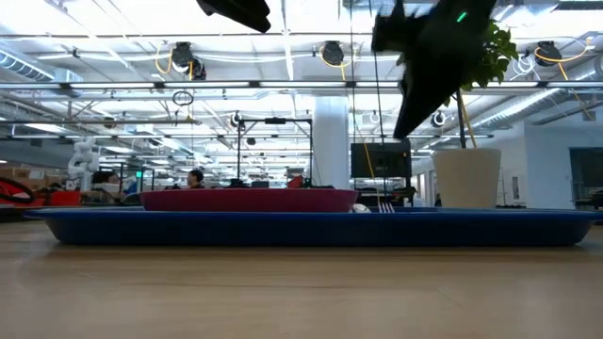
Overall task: Pick and place plate/cup/fork/spoon on tray
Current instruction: Adjust the fork
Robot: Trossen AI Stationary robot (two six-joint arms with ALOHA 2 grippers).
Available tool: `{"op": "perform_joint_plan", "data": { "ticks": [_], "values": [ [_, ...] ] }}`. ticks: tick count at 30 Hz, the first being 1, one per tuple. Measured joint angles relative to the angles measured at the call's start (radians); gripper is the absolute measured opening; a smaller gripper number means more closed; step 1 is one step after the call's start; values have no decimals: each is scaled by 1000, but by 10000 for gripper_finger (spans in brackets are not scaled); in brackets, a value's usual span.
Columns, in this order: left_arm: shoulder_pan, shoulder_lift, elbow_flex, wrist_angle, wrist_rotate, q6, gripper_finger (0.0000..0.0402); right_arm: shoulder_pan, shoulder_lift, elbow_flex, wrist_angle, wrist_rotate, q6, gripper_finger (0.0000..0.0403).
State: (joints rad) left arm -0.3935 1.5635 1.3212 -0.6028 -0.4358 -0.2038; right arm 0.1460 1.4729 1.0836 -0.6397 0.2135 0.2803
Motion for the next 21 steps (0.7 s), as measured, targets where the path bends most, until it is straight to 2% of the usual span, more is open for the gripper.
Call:
{"op": "perform_joint_plan", "data": {
  "ticks": [2, 5, 10, 12, 17, 21],
  "values": [
    [0, 0, 0, 2, -15, 0, 168, -51, 17, 0, -25, 23, 134, 132],
    [0, 0, 0, 2, -56, 9, 168, -107, 34, -1, -17, -55, 275, 129],
    [22, -1, 0, 20, -140, 85, 168, -143, 36, -1, 7, -84, 237, 128],
    [46, -14, -2, 60, -164, 127, 168, -165, 36, -1, 4, -84, 304, 128],
    [119, -39, -7, 306, -170, 265, 168, -221, 37, -1, -142, -86, 505, 128],
    [161, -42, -119, 594, -25, 392, 168, -238, 37, -1, -238, -150, 588, 128]
  ]
}}
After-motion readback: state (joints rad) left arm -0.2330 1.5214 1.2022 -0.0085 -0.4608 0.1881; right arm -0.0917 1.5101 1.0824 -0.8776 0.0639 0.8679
